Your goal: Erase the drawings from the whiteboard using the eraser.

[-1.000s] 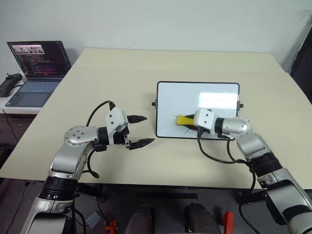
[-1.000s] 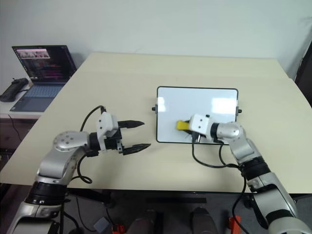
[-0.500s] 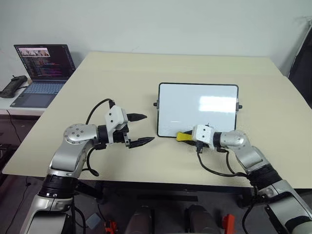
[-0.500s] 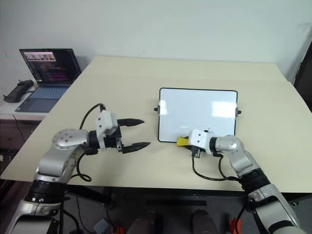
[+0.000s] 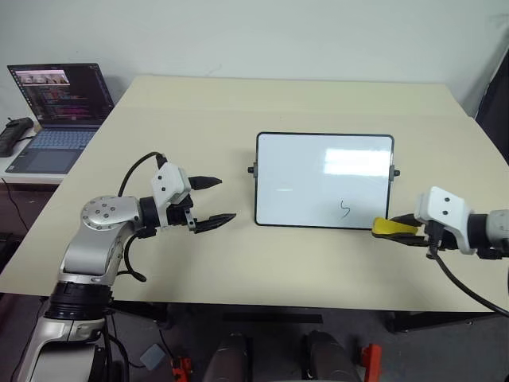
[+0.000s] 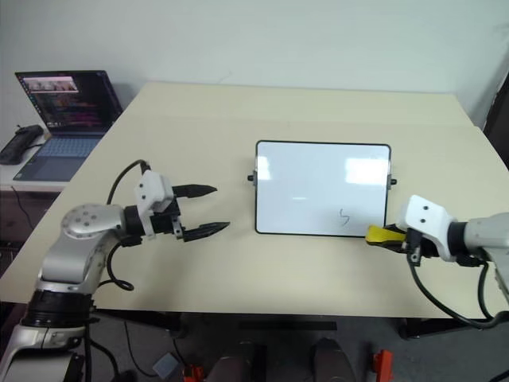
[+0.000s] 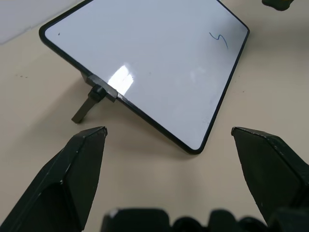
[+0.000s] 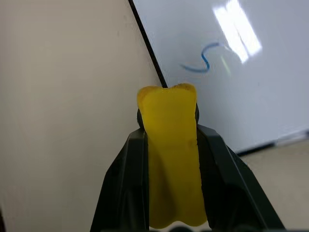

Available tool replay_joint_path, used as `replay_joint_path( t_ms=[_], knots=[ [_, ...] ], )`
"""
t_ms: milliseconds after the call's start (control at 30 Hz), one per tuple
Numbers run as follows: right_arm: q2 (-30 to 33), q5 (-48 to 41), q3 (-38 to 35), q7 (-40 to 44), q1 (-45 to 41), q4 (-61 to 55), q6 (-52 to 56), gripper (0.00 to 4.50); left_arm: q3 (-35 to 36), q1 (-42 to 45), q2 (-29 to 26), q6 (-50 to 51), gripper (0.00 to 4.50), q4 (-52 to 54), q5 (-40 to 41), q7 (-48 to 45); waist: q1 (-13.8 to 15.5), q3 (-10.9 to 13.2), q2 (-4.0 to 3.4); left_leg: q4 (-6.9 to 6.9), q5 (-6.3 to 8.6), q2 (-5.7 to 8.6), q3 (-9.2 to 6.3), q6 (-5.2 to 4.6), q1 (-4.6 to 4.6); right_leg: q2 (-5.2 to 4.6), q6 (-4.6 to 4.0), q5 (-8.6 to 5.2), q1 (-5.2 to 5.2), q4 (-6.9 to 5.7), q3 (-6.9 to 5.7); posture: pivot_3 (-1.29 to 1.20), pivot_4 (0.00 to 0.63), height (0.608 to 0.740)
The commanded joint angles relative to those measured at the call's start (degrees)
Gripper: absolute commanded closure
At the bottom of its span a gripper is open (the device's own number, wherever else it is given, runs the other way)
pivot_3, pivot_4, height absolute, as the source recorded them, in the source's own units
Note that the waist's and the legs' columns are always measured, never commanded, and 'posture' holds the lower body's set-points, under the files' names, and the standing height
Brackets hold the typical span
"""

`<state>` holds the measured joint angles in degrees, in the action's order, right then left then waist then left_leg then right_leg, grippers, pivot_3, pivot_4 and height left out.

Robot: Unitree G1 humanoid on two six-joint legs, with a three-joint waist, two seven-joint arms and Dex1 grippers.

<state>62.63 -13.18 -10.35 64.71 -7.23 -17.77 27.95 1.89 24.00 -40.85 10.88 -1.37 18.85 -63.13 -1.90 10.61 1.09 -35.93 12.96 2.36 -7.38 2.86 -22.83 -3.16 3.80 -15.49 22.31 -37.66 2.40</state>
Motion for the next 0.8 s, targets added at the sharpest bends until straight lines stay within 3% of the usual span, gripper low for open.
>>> replay_joint_path(
  t_ms=[33, 800],
  knots=[
    [1.51, -0.17, -4.11, -0.16, 0.53, 1.15, -2.01, 3.51, 0.91, 1.5, -0.68, -0.5, 0.0, 0.59, 0.25, 0.04, 0.01, 0.0, 0.0, 0.0, 0.0, 0.0, 0.0, 0.0, 0.01, 0.0, 0.0, 0.0, -0.01, -0.01, 0.0, 0.0, 0.15, 0.74],
    [1.42, 0.56, -2.07, -0.89, -2.77, 4.37, -5.16, 3.51, 0.64, 1.93, -0.38, 1.22, 0.0, 2.89, 0.36, 0.85, 0.11, 0.01, 0.01, -0.06, -0.01, 0.03, -0.04, 0.0, 0.0, 0.0, 0.01, 0.02, -0.05, -0.05, 0.0, 0.0, 0.15, 0.74]
  ],
)
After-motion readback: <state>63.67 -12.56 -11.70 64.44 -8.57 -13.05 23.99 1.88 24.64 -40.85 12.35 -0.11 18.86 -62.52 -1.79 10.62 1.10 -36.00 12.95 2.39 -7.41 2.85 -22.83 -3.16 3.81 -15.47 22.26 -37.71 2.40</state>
